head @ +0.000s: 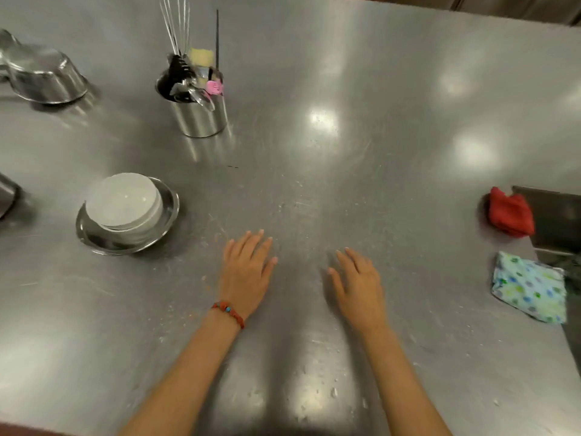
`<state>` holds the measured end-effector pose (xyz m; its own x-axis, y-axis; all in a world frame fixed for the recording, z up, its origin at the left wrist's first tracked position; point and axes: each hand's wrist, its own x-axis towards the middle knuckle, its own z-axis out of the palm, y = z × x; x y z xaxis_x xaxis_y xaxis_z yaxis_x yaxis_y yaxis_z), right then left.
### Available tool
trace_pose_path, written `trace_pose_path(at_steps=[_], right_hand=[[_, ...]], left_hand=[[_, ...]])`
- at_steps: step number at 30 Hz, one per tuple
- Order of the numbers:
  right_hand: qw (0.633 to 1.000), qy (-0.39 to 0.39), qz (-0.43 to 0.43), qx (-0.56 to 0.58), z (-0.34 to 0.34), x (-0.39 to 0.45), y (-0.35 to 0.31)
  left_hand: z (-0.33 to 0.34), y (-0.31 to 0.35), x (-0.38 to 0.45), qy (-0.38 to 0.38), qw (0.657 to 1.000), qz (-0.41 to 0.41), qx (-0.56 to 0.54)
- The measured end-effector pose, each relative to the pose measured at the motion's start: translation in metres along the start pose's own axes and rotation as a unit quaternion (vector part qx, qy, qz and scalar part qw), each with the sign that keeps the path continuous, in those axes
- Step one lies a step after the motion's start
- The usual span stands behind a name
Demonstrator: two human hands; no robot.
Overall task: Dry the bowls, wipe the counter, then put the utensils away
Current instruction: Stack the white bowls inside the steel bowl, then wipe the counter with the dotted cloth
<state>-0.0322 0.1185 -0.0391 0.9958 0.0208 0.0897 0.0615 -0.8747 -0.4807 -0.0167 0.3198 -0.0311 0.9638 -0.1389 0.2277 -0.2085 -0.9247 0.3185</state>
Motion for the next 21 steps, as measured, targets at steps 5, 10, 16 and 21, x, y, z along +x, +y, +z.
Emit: trace_pose_path(at_steps=[5, 10, 16, 21], right_hand=[[0.999, 0.035, 0.033, 0.013, -0.062, -0.029, 0.100], [0.995, 0.085, 0.060, -0.009, -0.114, -0.048, 0.188], [0.978, 0.095, 0.187, 0.004, -0.150, -0.053, 0.268], [0.949, 0.112, 0.291, 0.050, -0.162, -0.033, 0.307]], left_hand=[[0.039, 0.115, -0.001, -0.048, 0.999, 0.016, -0.005], [0.074, 0.217, 0.008, -0.079, 0.996, 0.034, -0.017], [0.106, 0.294, 0.024, -0.090, 0.993, 0.072, -0.019], [0.121, 0.317, 0.033, -0.104, 0.990, 0.094, 0.000]])
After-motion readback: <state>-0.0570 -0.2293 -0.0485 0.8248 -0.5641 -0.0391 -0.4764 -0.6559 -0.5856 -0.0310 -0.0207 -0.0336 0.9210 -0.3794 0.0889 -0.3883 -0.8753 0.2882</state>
